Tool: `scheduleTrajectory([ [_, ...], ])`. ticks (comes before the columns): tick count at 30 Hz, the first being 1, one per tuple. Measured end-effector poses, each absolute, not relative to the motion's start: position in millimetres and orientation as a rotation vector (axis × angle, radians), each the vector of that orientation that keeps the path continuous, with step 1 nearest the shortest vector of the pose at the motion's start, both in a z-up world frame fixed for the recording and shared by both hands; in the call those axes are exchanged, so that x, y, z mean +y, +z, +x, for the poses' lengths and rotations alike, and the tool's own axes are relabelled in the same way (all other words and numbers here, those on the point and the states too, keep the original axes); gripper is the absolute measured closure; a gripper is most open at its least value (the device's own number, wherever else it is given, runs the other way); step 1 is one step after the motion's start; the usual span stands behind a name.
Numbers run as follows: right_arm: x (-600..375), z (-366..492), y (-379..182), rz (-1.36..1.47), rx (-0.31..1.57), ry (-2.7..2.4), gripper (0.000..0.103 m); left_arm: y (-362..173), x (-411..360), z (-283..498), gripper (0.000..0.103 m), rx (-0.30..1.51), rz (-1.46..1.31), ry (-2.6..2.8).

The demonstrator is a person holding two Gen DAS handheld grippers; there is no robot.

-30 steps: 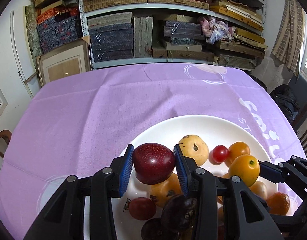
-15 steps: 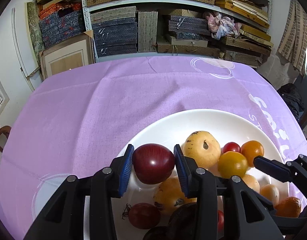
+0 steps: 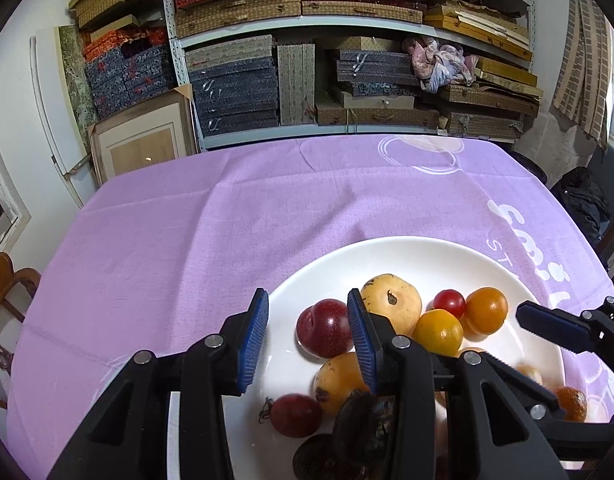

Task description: Organize fruits

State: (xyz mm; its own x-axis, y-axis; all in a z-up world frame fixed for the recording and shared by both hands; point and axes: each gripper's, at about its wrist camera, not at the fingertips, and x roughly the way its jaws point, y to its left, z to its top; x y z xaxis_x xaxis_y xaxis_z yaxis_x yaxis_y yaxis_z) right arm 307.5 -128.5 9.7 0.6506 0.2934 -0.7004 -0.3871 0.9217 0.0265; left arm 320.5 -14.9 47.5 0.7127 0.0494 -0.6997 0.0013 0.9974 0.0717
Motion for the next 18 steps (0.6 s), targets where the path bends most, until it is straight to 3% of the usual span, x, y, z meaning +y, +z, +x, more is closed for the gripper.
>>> scheduleTrajectory([
  [4, -138.6, 281.0, 23.0, -0.120, 0.725, 0.378, 0.043, 62.5, -11.5, 294.8, 0.059, 0.741, 0.071, 0.030],
  [10, -155.3, 229.1, 33.4, -0.111, 0.665, 0.349, 0.030, 77.6, -8.0, 244.7, 0.045, 0.686, 0.088, 0.053],
  [12, -162.1, 206.9, 35.3, -0.103, 0.631, 0.337, 0.019, 79.9, -8.8, 227.3, 0.041, 0.677, 0.090, 0.051],
  [18, -180.0, 154.0, 31.7, -0.083, 0.589, 0.326, 0.011, 84.7, -8.6, 183.7, 0.033, 0.653, 0.085, 0.052],
])
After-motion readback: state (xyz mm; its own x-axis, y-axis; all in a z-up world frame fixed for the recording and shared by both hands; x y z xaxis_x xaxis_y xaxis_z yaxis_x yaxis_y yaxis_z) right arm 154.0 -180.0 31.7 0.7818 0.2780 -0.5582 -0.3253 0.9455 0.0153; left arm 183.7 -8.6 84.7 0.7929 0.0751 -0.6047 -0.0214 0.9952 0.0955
